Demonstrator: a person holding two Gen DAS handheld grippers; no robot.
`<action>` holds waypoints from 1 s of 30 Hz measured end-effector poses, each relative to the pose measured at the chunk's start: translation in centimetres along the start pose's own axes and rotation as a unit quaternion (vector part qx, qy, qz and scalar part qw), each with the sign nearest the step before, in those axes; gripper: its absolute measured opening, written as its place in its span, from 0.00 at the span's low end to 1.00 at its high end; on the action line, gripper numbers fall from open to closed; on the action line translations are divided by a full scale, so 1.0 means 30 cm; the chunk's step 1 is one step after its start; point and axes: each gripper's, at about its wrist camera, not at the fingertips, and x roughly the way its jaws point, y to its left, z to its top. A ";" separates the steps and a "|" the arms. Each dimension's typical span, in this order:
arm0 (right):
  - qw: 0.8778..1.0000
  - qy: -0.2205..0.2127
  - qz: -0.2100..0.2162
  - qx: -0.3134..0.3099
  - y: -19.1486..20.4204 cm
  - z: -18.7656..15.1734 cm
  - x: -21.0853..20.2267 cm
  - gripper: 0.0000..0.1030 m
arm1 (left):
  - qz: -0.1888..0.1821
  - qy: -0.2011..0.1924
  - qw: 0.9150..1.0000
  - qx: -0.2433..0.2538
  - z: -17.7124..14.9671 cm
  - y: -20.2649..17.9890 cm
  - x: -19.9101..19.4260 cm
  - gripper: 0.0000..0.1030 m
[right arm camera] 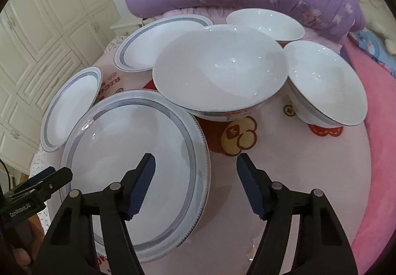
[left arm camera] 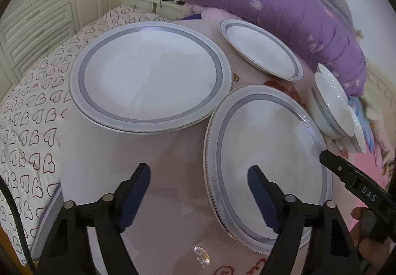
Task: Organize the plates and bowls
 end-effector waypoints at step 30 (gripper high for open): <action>0.999 0.016 0.037 0.032 -0.004 -0.030 0.031 0.23 | -0.035 0.021 0.999 -0.006 0.000 -0.021 0.002 0.17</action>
